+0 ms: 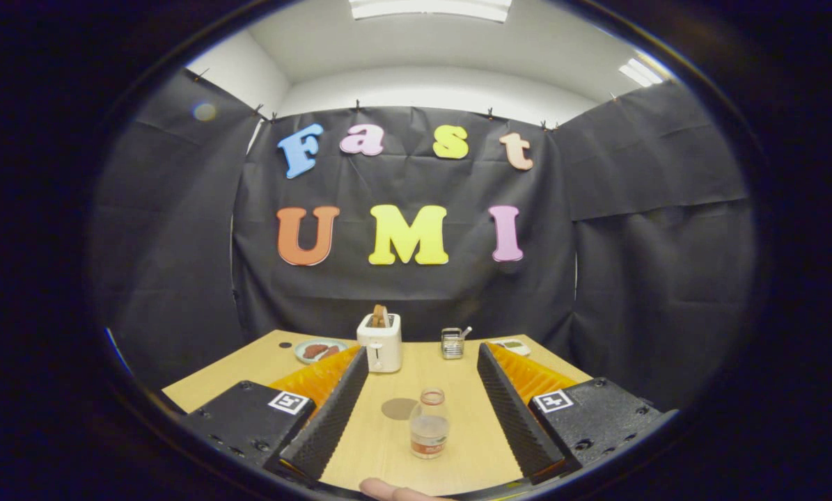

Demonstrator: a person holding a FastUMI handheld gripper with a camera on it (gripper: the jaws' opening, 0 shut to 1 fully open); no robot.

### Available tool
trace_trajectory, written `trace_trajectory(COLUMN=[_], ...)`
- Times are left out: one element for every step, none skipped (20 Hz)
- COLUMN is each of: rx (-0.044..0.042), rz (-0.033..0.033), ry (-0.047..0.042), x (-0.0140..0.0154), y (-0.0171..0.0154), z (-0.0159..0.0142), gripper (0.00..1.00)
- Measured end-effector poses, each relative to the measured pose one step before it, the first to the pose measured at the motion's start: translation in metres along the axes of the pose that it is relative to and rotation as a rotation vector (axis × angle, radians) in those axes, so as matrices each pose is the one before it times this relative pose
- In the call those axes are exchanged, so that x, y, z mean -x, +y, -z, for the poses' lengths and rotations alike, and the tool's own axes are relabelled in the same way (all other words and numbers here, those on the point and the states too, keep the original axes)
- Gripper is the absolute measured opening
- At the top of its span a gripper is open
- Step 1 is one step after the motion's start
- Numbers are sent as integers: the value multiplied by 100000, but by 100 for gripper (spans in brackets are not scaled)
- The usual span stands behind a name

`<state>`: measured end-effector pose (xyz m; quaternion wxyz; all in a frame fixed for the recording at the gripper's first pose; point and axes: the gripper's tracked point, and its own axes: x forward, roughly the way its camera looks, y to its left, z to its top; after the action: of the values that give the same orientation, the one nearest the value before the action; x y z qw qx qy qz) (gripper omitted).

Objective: Take the bottle from table, then pour the juice into the cup, finally place the bottle on the coaster

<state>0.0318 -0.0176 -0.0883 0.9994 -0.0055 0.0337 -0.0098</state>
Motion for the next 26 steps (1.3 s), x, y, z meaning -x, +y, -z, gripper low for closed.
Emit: trace_trajectory(rx=[785, 702, 669, 523, 276, 150, -209, -150, 80, -221, -318, -441, -511, -600, -300, -558, 62, 281, 349, 497, 189, 59, -186, -583, -448, 342], rz=[430, 575, 327, 191, 208, 245, 96, -579, -466, -503, -445, -552, -560, -624, -990, -1711, -563, 210, 121, 452, 145, 222, 96, -685, -1115, -777], ry=[397, 6, 272, 292, 377, 650, 549, 227, 194, 85, 529, 0, 222, 324, 495, -472, -280, -865, -755, -386, -76, 186, 242, 447, 394, 1076], x=[-357, -317, -361, -284, -294, -269, -283, -199, -225, -225, -202, -229, -237, -269, -283, -242, -242, -185, -227, -246, -331, -378, -264, -246, -278, -340], y=[-220, -249, -178, -41, -93, -140, -81, 34, 20, 0, 18, 53, 21, 79, 88, 327, -57, -325, -290, -285, -223, -167, -238, -57, 152, 25], z=[632, 676, 677, 862, 683, 900, 703, 675, 563, 666, 671, 620, 598, 749, 734, 514, 442, 463, 426, 571, 484, 625, 551, 686, 659, 904], gripper=[100, 100, 100, 100, 100, 100, 100, 100, 100, 100, 100, 100, 100, 100, 100, 100, 100, 100, 100, 100, 100, 100, 100, 100, 100, 100])
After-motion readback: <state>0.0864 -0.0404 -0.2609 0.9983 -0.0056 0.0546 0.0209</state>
